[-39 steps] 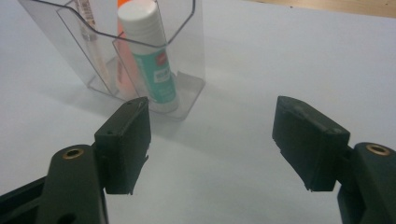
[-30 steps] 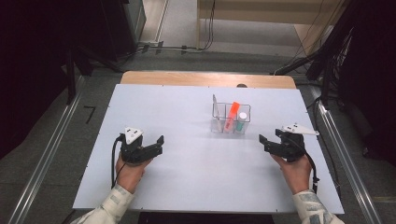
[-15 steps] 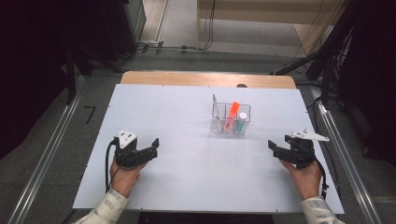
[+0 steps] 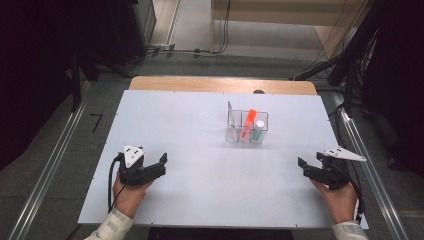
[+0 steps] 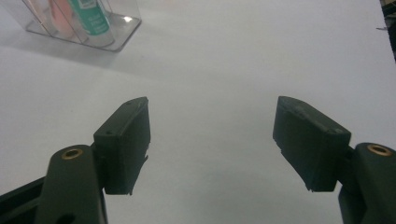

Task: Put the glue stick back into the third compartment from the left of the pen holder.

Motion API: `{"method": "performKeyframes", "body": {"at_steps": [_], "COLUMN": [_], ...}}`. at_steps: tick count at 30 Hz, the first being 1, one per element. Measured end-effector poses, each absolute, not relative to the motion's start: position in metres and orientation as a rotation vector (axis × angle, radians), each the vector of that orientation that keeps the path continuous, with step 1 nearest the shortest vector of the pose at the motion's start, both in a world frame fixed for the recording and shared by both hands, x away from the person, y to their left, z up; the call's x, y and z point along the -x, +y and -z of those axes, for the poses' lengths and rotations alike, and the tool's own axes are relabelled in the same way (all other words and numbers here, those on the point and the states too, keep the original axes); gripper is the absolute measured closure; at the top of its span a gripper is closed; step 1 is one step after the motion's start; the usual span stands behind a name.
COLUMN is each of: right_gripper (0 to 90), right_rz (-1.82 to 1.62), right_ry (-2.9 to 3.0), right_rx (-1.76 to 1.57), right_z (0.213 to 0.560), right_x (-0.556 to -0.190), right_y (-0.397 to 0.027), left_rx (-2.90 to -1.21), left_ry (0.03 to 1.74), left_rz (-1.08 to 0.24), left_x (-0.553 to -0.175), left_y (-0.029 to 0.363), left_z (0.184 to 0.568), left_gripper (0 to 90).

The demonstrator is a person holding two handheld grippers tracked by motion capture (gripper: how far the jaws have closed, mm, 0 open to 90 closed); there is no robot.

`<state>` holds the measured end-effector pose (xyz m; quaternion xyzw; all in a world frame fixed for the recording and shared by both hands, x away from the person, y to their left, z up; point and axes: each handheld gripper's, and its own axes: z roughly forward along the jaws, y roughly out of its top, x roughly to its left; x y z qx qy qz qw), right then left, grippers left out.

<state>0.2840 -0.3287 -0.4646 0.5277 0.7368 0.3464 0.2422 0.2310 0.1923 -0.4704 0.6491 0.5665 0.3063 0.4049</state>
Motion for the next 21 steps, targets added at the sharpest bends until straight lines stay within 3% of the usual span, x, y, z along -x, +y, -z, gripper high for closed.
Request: {"method": "performKeyframes", "body": {"at_steps": [21], "right_gripper": [25.6], "right_rz": [-0.904], "right_ry": [1.992], "right_rx": [-1.474], "right_z": [0.467], "right_x": [-0.274], "right_y": [-0.339], "left_rx": [-1.652], "left_ry": [1.414], "left_rz": [-0.824], "left_x": [-0.202], "left_y": [0.199], "left_z": [0.47], "left_gripper": [16.4]}}
